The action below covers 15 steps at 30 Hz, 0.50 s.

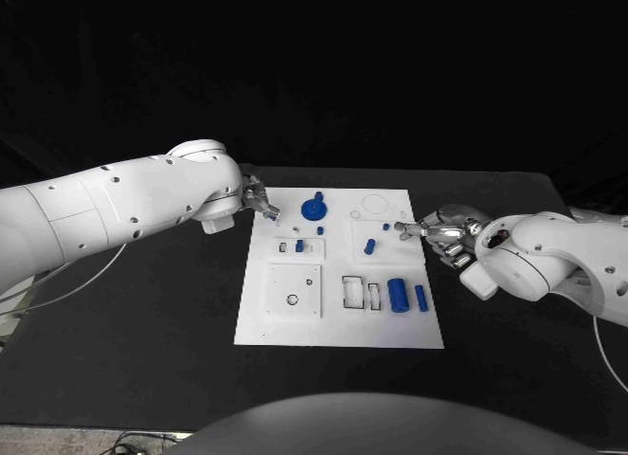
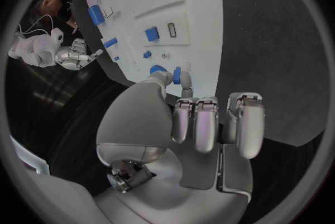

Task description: Assemble the parts on the task board

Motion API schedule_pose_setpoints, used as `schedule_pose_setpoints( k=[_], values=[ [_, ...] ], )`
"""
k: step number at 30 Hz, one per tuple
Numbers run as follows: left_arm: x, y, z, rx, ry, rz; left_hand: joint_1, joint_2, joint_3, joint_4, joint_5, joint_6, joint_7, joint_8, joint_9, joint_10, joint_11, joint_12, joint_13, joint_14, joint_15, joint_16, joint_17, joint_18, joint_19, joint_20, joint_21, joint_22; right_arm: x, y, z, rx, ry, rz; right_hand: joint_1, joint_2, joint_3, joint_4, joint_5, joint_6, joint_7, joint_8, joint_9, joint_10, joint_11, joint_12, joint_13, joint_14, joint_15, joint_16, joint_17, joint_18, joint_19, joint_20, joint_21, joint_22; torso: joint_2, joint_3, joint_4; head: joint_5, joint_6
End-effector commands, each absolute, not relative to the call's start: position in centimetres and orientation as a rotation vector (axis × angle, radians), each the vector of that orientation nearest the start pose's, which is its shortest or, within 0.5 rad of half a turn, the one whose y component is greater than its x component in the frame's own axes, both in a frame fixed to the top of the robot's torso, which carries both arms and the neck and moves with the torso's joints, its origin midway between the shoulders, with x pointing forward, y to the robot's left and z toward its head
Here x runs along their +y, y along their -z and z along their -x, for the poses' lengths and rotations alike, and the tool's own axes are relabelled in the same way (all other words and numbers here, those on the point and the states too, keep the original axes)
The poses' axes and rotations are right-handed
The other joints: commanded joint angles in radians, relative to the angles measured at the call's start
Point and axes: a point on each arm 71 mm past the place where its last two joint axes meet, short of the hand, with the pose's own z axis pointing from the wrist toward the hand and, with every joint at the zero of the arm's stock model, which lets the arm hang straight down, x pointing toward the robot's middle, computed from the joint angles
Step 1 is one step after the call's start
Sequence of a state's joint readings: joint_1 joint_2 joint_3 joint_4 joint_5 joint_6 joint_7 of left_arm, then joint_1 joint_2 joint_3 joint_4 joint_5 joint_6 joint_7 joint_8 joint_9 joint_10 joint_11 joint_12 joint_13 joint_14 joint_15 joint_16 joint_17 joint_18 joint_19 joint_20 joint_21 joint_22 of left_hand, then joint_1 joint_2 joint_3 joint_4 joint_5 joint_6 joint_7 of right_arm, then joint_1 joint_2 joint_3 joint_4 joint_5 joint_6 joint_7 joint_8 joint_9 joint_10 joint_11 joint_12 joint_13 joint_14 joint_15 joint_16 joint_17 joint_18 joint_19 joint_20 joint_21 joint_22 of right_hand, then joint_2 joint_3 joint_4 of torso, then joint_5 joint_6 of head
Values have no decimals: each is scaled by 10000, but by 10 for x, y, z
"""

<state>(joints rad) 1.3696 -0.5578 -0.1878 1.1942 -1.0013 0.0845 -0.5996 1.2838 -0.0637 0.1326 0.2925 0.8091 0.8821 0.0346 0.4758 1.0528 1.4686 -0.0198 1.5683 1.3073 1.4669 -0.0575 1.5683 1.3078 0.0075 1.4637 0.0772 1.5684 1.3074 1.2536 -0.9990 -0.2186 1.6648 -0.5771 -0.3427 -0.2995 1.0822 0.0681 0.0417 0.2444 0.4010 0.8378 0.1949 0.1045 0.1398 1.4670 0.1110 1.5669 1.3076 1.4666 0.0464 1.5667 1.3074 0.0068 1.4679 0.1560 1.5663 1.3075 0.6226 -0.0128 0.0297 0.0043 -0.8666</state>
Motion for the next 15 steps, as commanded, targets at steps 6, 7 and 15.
schedule_pose_setpoints(
  k=[6, 7, 15],
  values=[
    [180, 207, -531, 23194, 2249, 2481, -16, -123, -44, 9, -41, 21, -16, 13, -19, 1022, -53, 25, 2635, 1039, -81, 25, 2630, -75, 1071, -74, 24, 2634, -257, 239, -435, 20774, -7110, -8554, 66, -8, -52, 10, 34, -60, -11, 36, -4, 1038, 88, 39, 2632, 1042, 66, 41, 2634, -68, 1029, 49, 45, 2633, 8, -4, 6, 23, -44],
    [180, 208, -530, 23229, 2242, 2460, -16, -123, -44, 9, -41, 21, -16, 13, -19, 1022, -53, 25, 2635, 1039, -81, 25, 2630, -75, 1071, -74, 24, 2634, -257, 239, -435, 20767, -7114, -8553, 66, -8, -52, 10, 34, -60, -11, 36, -4, 1038, 88, 39, 2632, 1042, 66, 41, 2634, -68, 1029, 49, 45, 2633, 10, -3, 9, 24, -48],
    [176, 211, -521, 23479, 2036, 2325, -19, -120, -43, 8, -45, 19, -16, 11, -21, 1022, -52, 25, 2635, 1039, -81, 25, 2630, -75, 1071, -75, 24, 2634, -256, 239, -435, 20745, -7156, -8533, 66, -8, -52, 10, 34, -60, -11, 36, -4, 1038, 88, 39, 2632, 1042, 66, 41, 2634, -68, 1029, 49, 45, 2633, 7, -15, -6, 46, -61]
  ],
)
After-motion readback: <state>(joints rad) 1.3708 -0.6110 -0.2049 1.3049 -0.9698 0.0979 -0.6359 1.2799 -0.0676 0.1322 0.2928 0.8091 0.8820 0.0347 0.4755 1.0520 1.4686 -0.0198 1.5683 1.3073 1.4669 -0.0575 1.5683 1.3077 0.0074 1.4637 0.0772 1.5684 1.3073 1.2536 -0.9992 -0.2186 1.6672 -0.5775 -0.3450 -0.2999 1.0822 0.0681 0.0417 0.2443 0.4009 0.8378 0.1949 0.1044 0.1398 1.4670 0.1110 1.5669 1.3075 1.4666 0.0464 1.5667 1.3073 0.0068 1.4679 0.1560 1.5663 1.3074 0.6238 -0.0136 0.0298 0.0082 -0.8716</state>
